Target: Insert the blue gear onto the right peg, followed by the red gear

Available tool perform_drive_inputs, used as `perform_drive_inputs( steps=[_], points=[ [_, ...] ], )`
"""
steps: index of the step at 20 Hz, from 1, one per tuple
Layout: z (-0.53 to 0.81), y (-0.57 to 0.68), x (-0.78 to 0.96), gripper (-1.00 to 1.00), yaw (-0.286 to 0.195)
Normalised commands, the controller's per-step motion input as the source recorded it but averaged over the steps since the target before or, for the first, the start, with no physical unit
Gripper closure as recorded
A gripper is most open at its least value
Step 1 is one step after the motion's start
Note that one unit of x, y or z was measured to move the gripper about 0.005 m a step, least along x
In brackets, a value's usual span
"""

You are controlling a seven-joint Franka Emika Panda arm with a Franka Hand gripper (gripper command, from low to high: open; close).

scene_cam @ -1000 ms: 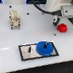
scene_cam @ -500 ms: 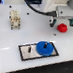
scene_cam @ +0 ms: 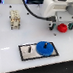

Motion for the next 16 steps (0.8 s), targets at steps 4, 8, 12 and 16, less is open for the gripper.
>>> perform_drive_inputs(
  steps=[4, 8, 12, 16],
  points=[
    [-0.09, 0.15, -0.17, 1.0, 0.0],
    [-0.03, 0.14, -0.19, 1.0, 0.0],
    [0.06, 0.08, -0.08, 1.0, 0.0],
    [0.48, -0.12, 0.08, 1.0, 0.0]
  ],
)
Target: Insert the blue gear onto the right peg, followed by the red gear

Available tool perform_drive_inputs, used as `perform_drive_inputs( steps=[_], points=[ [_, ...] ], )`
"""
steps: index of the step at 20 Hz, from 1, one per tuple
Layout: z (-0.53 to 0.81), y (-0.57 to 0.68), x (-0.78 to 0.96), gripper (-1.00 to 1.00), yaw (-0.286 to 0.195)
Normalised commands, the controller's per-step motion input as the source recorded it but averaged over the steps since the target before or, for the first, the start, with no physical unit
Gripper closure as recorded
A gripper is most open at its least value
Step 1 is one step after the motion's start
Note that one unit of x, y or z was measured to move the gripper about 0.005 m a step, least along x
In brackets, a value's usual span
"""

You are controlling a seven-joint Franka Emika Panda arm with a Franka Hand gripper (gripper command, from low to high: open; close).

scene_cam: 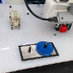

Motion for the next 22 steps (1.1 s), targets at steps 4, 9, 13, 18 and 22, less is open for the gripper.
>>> perform_drive_inputs(
  steps=[4, 9, 13, 18, 22],
  points=[
    [0.63, -0.19, 0.21, 1.0, 0.0],
    [0.62, -0.27, 0.37, 1.0, 0.0],
    [0.56, -0.41, 0.49, 1.0, 0.0],
    [0.5, -0.4, 0.53, 1.0, 0.0],
    [0.37, -0.29, 0.64, 1.0, 0.0]
  ],
)
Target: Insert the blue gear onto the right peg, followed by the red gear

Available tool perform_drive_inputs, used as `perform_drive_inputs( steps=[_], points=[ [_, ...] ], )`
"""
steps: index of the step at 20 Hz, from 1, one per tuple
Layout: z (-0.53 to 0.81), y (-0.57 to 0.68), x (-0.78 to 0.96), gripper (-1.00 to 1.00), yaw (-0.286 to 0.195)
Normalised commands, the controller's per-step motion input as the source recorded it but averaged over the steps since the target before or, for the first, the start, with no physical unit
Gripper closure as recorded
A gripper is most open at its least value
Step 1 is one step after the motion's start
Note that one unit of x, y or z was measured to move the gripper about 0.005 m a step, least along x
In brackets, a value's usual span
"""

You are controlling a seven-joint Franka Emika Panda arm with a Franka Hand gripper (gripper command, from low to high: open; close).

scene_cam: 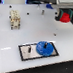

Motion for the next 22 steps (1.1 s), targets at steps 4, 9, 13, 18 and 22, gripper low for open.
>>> perform_drive_inputs(
  steps=[4, 9, 13, 18, 22],
  points=[
    [0.32, -0.28, 0.7, 1.0, 0.0],
    [0.25, -0.29, 0.73, 1.0, 0.0],
    [0.2, -0.27, 0.74, 1.0, 0.0],
    [0.14, -0.27, 0.75, 1.0, 0.0],
    [0.07, -0.25, 0.71, 1.0, 0.0]
  ],
)
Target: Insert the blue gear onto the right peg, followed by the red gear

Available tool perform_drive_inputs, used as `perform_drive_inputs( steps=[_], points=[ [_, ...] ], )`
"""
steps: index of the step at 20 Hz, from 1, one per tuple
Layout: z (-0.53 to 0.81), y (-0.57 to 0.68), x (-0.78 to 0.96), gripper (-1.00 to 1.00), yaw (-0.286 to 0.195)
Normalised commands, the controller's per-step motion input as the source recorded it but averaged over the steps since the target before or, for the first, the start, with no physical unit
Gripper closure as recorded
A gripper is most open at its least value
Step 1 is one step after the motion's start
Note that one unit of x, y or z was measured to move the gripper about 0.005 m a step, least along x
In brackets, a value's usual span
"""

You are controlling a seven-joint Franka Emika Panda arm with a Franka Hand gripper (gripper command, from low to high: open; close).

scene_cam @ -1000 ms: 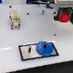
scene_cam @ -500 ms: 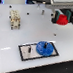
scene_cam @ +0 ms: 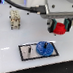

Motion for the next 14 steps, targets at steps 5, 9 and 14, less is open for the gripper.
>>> perform_drive_inputs(
  steps=[5, 9, 14],
  points=[
    [0.01, -0.24, 0.54, 1.0, 0.0],
    [-0.02, -0.21, 0.35, 1.0, 0.0],
    [-0.08, -0.18, 0.17, 1.0, 0.0]
  ],
)
